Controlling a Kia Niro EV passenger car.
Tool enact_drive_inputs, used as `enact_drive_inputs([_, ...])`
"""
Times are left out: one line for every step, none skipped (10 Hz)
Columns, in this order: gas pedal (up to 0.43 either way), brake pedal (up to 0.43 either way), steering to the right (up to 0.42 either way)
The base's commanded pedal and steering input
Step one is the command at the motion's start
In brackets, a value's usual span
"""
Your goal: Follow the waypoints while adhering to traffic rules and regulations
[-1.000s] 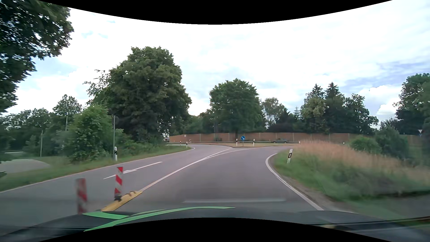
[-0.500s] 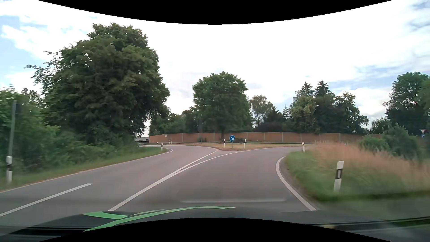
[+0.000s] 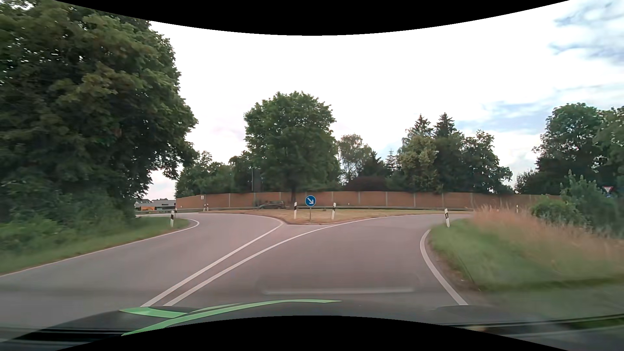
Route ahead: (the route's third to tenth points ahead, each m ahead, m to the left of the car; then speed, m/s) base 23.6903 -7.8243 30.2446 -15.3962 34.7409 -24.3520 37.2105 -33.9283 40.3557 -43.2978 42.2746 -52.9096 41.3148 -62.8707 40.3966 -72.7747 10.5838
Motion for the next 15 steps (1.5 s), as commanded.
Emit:
enact_drive_inputs([0.039,0.000,0.110])
enact_drive_inputs([0.039,0.000,0.114])
enact_drive_inputs([0.039,0.000,0.119])
enact_drive_inputs([0.039,0.000,0.125])
enact_drive_inputs([0.039,0.000,0.128])
enact_drive_inputs([0.039,0.000,0.134])
enact_drive_inputs([0.039,0.000,0.138])
enact_drive_inputs([0.039,0.000,0.139])
enact_drive_inputs([0.039,0.000,0.140])
enact_drive_inputs([0.039,0.000,0.141])
enact_drive_inputs([0.047,0.000,0.141])
enact_drive_inputs([0.047,0.000,0.141])
enact_drive_inputs([0.059,0.000,0.140])
enact_drive_inputs([0.059,0.000,0.139])
enact_drive_inputs([0.079,0.000,0.142])
